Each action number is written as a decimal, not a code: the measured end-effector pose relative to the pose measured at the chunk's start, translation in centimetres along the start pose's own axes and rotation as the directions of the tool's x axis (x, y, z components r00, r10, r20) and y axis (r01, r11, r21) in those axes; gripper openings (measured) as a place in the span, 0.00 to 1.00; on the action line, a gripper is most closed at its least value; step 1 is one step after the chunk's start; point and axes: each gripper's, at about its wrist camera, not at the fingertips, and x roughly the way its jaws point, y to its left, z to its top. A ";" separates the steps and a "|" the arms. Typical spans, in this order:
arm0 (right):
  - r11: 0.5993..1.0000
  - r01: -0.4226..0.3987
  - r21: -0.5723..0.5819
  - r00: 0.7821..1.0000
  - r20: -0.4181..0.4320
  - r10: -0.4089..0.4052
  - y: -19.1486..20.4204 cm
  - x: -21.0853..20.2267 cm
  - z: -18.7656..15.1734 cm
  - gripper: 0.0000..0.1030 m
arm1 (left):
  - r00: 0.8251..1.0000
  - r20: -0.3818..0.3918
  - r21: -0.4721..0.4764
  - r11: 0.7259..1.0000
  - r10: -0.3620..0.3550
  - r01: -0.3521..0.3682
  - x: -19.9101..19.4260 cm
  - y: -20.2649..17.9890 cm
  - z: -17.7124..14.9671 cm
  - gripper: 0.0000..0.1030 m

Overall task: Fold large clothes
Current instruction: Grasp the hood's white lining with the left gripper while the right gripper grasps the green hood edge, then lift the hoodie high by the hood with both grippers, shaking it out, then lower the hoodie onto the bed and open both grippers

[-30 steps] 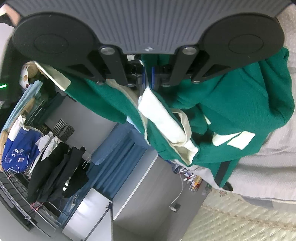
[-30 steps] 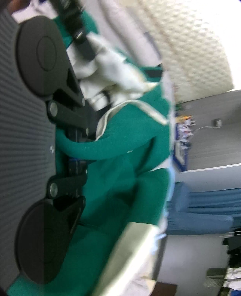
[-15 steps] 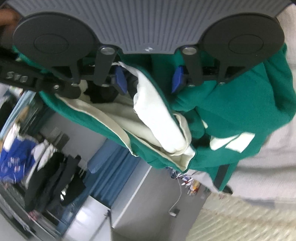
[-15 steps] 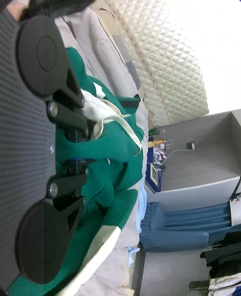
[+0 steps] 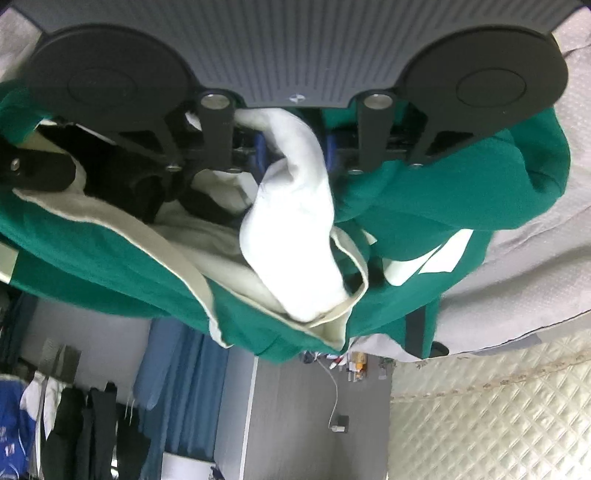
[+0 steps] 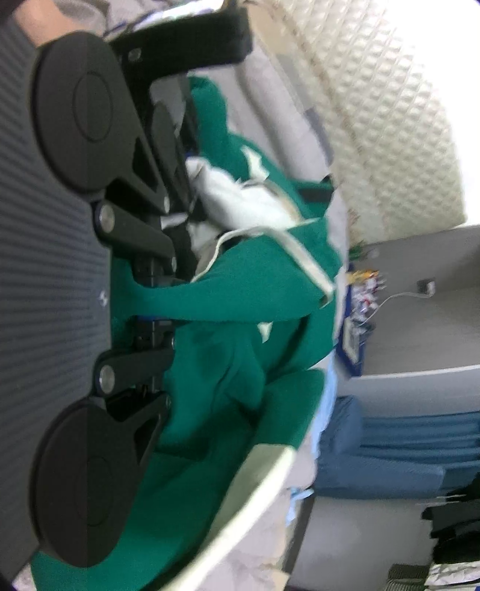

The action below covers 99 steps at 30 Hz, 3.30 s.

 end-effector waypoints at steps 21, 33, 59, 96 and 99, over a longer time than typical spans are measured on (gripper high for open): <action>0.970 0.244 -0.004 0.962 0.131 -0.242 0.2 1.6 0.4 0.12 | 0.964 0.262 -0.087 0.996 0.042 -0.019 -7.8 0.0 1.9 0.14; 0.981 0.195 0.010 0.866 0.467 -0.177 1.1 -12.3 0.1 0.12 | 0.895 0.442 -0.050 0.998 0.061 -0.044 -20.2 -2.6 0.2 0.14; 0.995 -0.042 -0.093 0.699 0.709 0.096 3.6 -32.8 12.3 0.12 | 0.697 0.714 -0.129 0.991 0.067 0.037 -47.6 -3.6 10.6 0.14; 0.999 -0.010 -0.037 0.969 0.248 0.019 -0.7 20.6 26.5 0.13 | 0.953 0.273 -0.157 0.984 0.130 -0.090 7.0 11.4 27.6 0.15; 0.999 -0.003 -0.046 0.983 0.181 0.011 -1.2 26.6 22.9 0.14 | 0.971 0.199 -0.126 0.986 0.133 -0.109 14.3 12.6 24.4 0.15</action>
